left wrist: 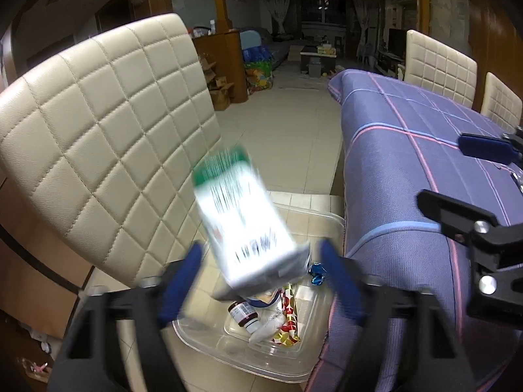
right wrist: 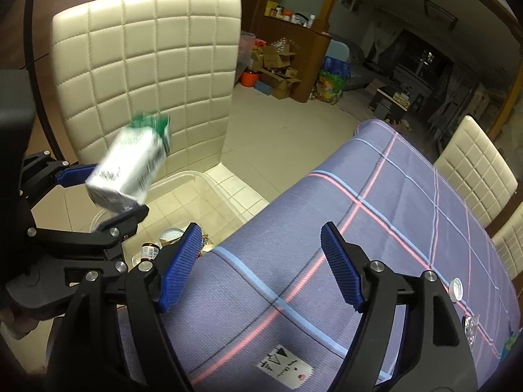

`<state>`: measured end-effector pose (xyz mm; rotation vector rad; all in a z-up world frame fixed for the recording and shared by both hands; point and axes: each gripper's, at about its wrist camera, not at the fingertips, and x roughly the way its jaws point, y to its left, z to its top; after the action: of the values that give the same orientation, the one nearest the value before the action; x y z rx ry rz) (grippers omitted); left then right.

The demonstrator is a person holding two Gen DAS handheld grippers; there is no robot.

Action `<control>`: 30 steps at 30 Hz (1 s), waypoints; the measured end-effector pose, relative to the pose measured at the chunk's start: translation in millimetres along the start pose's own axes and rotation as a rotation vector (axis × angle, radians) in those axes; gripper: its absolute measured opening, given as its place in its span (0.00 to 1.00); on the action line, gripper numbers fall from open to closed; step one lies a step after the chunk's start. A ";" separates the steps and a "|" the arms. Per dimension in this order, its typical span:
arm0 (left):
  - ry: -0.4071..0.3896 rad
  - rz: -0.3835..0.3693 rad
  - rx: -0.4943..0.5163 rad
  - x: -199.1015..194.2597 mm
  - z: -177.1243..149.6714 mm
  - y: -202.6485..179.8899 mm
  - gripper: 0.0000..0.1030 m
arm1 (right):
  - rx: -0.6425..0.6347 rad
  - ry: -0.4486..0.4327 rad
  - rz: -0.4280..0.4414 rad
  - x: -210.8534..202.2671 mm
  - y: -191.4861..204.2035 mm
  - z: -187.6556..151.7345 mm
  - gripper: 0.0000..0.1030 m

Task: Collect trash
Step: 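Open the left tool to drop the milk carton into the bin, then move both tools back over the table toward the cap and blister pack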

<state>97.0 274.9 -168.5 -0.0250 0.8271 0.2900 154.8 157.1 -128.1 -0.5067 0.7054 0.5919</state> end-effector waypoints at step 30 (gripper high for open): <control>-0.054 -0.193 0.263 -16.8 39.7 -199.3 0.82 | 0.436 0.115 -0.339 -30.0 -239.8 -139.6 0.73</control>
<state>167.5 84.8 -147.4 0.1480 0.7976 -0.0018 230.4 -111.1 -143.4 -0.2443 0.8096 0.0841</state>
